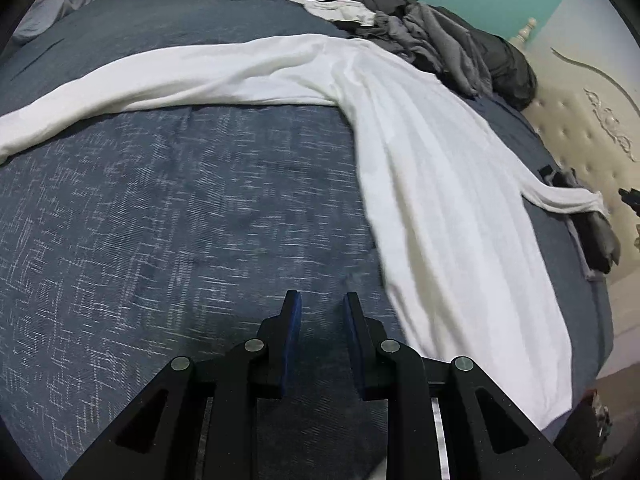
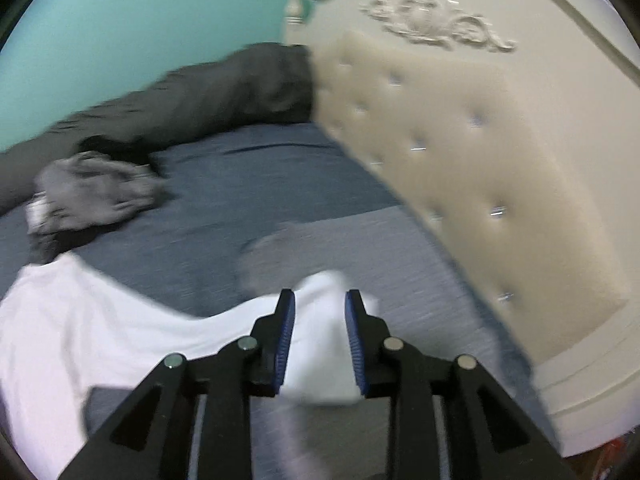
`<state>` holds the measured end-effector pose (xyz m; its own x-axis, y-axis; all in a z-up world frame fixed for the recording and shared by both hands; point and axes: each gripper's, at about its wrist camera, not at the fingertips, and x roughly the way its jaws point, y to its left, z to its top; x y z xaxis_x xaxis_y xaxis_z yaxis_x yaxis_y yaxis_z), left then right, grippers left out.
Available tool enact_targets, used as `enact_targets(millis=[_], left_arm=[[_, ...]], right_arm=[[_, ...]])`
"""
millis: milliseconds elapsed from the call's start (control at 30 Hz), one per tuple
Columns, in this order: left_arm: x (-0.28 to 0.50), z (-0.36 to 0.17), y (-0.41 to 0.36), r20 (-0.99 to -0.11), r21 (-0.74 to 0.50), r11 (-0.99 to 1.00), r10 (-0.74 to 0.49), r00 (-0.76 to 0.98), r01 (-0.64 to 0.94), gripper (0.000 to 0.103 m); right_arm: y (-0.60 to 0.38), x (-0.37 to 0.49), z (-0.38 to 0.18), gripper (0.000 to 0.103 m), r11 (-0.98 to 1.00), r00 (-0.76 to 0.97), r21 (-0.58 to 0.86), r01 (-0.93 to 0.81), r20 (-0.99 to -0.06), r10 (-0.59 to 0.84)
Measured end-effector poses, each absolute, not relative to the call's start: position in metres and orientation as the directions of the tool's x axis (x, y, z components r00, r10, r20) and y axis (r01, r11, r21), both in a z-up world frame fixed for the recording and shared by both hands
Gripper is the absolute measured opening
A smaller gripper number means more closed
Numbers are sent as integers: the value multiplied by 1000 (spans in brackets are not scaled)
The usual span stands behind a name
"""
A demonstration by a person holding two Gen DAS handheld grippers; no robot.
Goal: Fold clothes
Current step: 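Grasp the other sleeve with the right tool, pull it straight, release, then close the right tool on the shirt hem while the left tool grasps the hem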
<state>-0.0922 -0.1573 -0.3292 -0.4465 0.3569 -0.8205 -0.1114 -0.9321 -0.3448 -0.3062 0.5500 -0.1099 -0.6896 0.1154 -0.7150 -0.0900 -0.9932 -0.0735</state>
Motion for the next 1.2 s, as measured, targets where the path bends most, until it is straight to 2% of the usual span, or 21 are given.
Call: enact_targets(millis=[100,233,367,467,800,1133,1200], left_arm=[[-86,-321,-152,-817,-357,-924,379,-435,-133,23],[-74,-313,-147,-822,-371,-915,402,-403,-156,23],[-58,-306,-142,-836,-364,-912,409,-365,-186,23],[-48,-303,-139,-844,-368,-906,420,-334,-211,23],[-25,-321,-126,-882,-359,-896,417,-220,-260,24],[-26,-328,-140,-873,-378,-905,418,-250,-194,24],[-26,-326,-143,-869,-380,-906,419,-263,-187,29]], right_arm=[[519,-276,-116,28,-999,-691,37,28,-721,-46],[472,-231,-153,34,-965,-566,201,167,-782,-261],[442,-194,-188,35,-928,-448,295,228,-814,-369],[419,-167,-211,43,-892,-335,358,276,-834,-438],[379,-88,-250,48,-866,-167,392,311,-874,-456],[356,-49,-266,52,-846,-20,389,365,-905,-424],[352,-46,-269,52,-847,-9,380,371,-911,-413]])
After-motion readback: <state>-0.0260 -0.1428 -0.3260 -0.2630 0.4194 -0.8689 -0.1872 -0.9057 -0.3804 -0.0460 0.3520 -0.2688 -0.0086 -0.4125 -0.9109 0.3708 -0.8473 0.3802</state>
